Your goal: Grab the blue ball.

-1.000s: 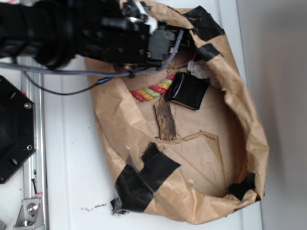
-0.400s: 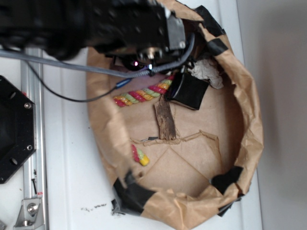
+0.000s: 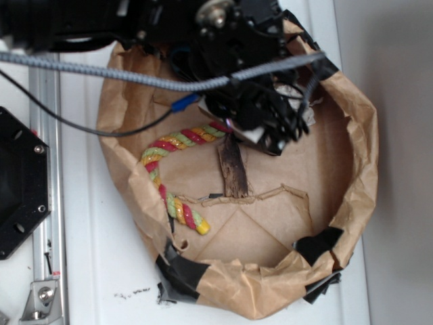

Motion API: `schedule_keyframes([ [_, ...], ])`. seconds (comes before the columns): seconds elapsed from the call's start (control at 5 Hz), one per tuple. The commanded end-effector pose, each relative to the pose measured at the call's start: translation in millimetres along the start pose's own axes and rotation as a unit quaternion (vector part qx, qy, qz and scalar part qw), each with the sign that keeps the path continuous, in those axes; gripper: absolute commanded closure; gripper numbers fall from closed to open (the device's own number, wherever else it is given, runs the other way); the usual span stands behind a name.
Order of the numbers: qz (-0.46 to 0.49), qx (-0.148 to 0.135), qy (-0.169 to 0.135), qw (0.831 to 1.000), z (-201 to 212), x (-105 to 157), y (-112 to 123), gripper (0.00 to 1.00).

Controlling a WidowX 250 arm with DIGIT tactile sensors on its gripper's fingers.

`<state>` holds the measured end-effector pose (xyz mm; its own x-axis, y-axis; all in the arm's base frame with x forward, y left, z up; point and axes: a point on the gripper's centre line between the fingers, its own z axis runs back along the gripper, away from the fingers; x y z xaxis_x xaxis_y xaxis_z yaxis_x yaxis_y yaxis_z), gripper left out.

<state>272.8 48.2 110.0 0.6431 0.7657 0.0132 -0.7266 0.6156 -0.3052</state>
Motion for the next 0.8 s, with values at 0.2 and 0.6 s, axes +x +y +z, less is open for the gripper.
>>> schedule_keyframes([
  [0.2,-0.038,0.046,-0.04,0.997,21,-5,26,0.0],
  [0.6,0.178,0.143,-0.166,0.959,8,6,74,0.0],
])
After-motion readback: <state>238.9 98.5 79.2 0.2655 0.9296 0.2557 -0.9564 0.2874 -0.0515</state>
